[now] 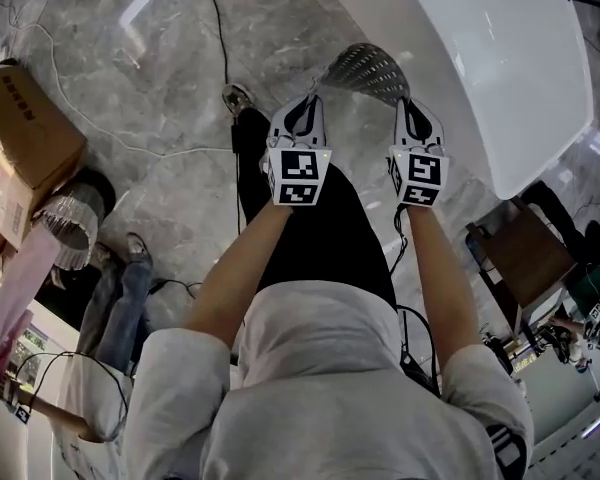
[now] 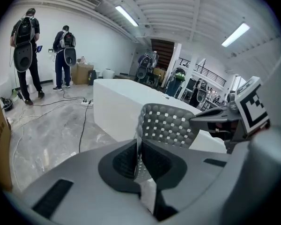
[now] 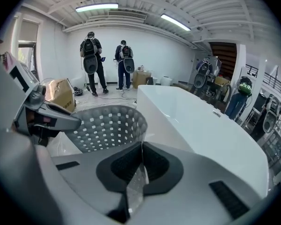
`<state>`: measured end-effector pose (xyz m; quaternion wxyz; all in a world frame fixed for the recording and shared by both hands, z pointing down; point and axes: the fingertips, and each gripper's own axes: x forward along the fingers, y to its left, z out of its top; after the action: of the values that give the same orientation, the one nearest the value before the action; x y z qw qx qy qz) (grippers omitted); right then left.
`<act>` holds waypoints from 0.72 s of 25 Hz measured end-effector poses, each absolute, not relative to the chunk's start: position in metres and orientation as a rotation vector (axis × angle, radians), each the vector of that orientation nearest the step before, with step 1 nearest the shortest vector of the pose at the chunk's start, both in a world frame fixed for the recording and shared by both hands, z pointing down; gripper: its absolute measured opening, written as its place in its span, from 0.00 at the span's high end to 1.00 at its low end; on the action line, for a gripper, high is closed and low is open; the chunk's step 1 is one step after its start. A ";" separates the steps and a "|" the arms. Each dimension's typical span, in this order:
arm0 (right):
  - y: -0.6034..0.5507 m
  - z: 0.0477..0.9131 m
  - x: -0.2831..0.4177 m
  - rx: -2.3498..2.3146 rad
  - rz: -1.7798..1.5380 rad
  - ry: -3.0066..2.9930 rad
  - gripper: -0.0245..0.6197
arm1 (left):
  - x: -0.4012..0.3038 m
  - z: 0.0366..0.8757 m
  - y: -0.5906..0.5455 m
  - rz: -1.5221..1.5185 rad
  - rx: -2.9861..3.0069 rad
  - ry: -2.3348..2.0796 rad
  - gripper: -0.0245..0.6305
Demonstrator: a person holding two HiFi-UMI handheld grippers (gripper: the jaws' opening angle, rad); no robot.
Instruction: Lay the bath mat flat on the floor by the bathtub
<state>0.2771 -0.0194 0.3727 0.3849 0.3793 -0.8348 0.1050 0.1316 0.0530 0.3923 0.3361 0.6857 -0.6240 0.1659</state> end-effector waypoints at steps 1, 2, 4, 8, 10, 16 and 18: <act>-0.016 0.376 0.284 0.975 0.267 -2.116 0.94 | 0.139 0.395 0.057 0.421 1.786 -1.620 0.93; -0.013 0.379 0.291 0.981 0.268 -2.106 0.94 | 0.147 0.397 0.061 0.408 1.780 -1.612 0.93; -0.010 0.383 0.303 0.988 0.275 -2.097 0.94 | 0.161 0.400 0.067 0.384 1.770 -1.600 0.93; -0.009 0.380 0.332 0.995 0.280 -2.085 0.94 | 0.201 0.397 0.072 0.366 1.798 -1.561 0.93; -0.008 0.377 0.347 0.983 0.261 -2.073 0.94 | 0.219 0.396 0.075 0.346 1.794 -1.537 0.93; -0.015 0.392 0.360 0.884 0.185 -2.063 0.94 | 0.235 0.418 0.090 0.324 1.717 -1.505 0.93; -0.022 0.408 0.358 0.866 0.193 -2.058 0.94 | 0.228 0.434 0.094 0.331 1.676 -1.508 0.93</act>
<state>0.3577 -0.0220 0.4083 0.4354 0.3478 -0.8267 0.0775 0.2281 0.0940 0.4341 0.4181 0.6683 -0.6010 0.1320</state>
